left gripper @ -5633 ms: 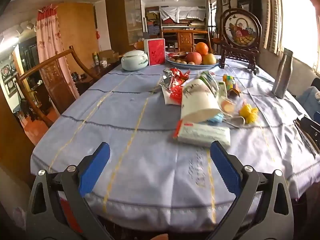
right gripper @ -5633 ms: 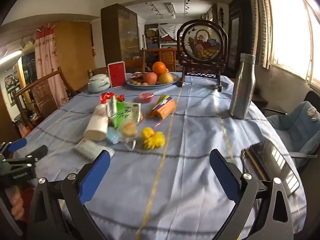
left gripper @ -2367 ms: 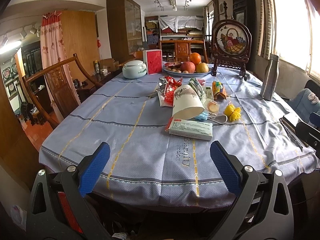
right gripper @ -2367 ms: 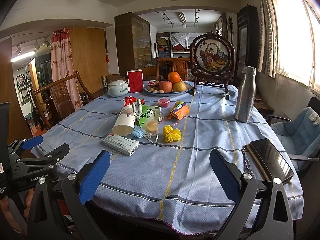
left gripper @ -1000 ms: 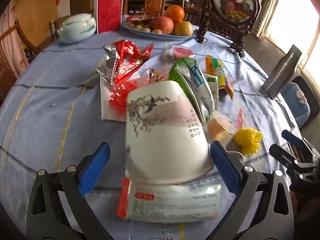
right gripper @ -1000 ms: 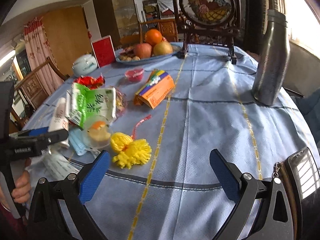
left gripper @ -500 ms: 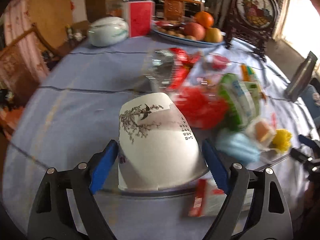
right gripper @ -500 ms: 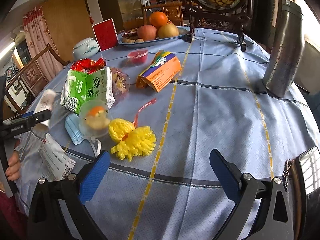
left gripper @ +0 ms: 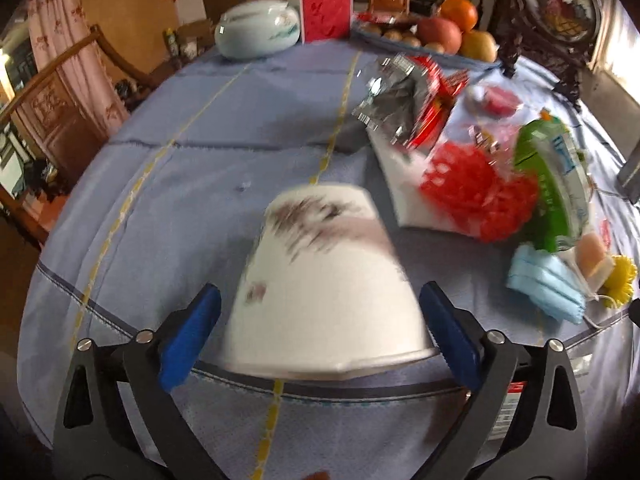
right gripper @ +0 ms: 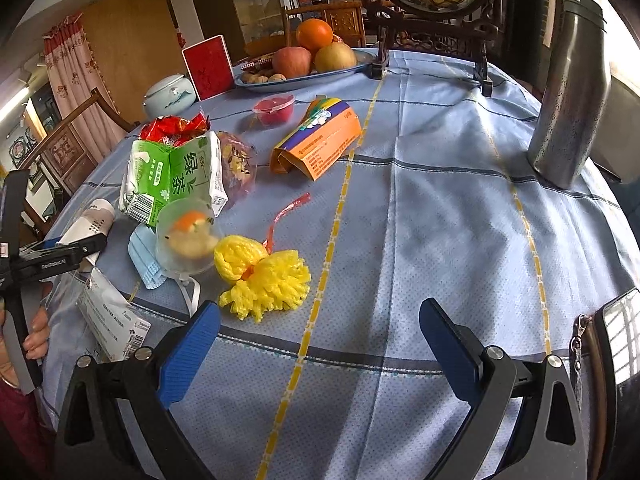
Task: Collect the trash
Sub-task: 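Reach the left tool to the white paper cup and grasp it, then carry the cup to the red basket with the left tool while the right tool grasps the medicine box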
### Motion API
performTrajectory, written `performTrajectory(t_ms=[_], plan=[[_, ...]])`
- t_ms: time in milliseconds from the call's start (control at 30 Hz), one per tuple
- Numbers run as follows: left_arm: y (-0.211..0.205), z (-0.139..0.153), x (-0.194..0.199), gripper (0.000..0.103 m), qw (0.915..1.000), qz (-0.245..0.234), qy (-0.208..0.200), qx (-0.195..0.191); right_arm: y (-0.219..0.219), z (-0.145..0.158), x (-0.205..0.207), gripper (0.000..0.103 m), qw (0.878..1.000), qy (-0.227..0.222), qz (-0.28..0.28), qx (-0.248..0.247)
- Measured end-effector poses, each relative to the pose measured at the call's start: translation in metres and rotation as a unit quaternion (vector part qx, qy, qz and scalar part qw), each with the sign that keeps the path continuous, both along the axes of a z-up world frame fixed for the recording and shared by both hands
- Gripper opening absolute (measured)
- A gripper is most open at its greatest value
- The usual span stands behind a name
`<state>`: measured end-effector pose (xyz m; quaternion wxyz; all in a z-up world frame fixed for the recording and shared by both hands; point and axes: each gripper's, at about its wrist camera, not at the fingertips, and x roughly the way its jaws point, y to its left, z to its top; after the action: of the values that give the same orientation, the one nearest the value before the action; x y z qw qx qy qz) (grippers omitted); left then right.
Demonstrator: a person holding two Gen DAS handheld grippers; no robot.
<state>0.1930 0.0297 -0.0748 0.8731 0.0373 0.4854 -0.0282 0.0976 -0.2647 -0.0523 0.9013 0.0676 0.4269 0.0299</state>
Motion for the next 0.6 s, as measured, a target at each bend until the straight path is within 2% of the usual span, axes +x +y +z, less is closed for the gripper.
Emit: performTrajectory(t_ms=[33,333,433,600], plan=[[0.002,-0.003,0.003,0.097,0.9999,0.000,0.011,-0.004,0.000,0.000,0.000,0.098,1.000,0.001,0.000,0.000],[0.004,-0.003,0.001,0.096,0.9999,0.001,0.012,-0.005,0.005,-0.010,0.008,0.098,0.999,0.037,0.021,0.004],[0.002,0.005,-0.004,0.086,0.9997,0.015,-0.017,0.007,0.010,-0.012,0.011,0.099,0.999,0.044,0.027,-0.013],[-0.002,0.016,-0.016,0.083,0.9978,0.007,-0.066,0.010,0.016,-0.013,0.013,0.099,0.997,0.053,0.032,-0.038]])
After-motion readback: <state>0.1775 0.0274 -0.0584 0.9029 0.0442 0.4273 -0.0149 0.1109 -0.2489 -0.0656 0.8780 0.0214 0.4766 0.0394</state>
